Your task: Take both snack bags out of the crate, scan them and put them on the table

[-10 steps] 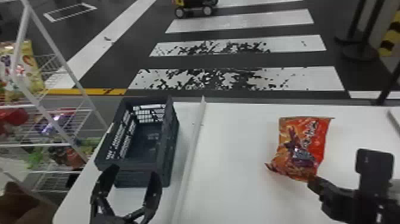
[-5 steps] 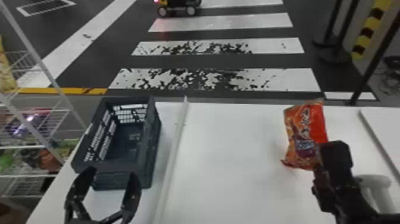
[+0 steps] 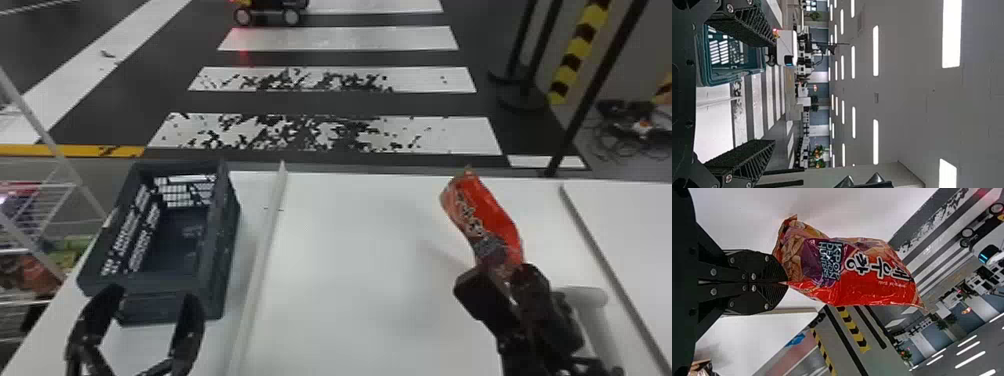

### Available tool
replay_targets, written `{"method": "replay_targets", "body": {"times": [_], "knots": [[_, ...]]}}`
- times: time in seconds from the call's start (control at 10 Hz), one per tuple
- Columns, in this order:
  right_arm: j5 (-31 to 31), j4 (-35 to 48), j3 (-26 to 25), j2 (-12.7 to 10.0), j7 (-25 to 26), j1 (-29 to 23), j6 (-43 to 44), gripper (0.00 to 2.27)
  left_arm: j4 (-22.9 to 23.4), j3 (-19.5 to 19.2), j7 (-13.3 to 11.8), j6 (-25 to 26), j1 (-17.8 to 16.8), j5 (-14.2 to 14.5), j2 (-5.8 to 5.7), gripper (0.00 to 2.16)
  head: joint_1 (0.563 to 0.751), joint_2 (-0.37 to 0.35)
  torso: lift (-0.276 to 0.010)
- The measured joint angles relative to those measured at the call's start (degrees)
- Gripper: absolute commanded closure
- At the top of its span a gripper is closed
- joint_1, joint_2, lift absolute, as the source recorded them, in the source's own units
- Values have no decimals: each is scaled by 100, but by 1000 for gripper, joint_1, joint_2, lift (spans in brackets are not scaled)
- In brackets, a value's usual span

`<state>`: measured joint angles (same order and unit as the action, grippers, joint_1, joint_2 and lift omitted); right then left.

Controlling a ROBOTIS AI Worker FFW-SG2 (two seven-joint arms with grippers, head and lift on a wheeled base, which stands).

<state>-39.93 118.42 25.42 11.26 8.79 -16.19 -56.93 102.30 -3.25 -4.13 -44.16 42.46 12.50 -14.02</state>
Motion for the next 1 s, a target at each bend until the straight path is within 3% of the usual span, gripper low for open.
{"method": "replay_targets", "body": {"times": [0.3, 0.5, 0.6, 0.7, 0.8, 0.9, 1.0], "knots": [[-1107, -386, 948, 304, -473, 56, -287, 2253, -28, 0, 0, 1, -14, -3, 4, 130, 695, 126, -94], [-1101, -503, 1374, 426, -750, 101, -315, 2246, -74, 0, 0, -9, -48, -3, 5, 130, 695, 182, -94], [-1002, -527, 1497, 436, -835, 113, -280, 1818, -97, 0, 0, -17, -65, -3, 5, 130, 695, 197, -94], [-828, -519, 1556, 437, -924, 127, -295, 1109, -128, 0, 0, -40, -77, -2, 7, 130, 695, 231, -94], [-638, -467, 1567, 436, -1058, 133, -388, 194, -164, 0, 0, -73, -86, 9, 8, 134, 695, 239, -94], [-484, -389, 1554, 431, -1186, 134, -526, -1, -193, 0, 0, -97, -94, 20, 7, 134, 695, 251, -94], [-336, -272, 1511, 430, -1343, 122, -699, 6, -219, 0, 0, -117, -106, 30, 5, 134, 695, 255, -94]]}}
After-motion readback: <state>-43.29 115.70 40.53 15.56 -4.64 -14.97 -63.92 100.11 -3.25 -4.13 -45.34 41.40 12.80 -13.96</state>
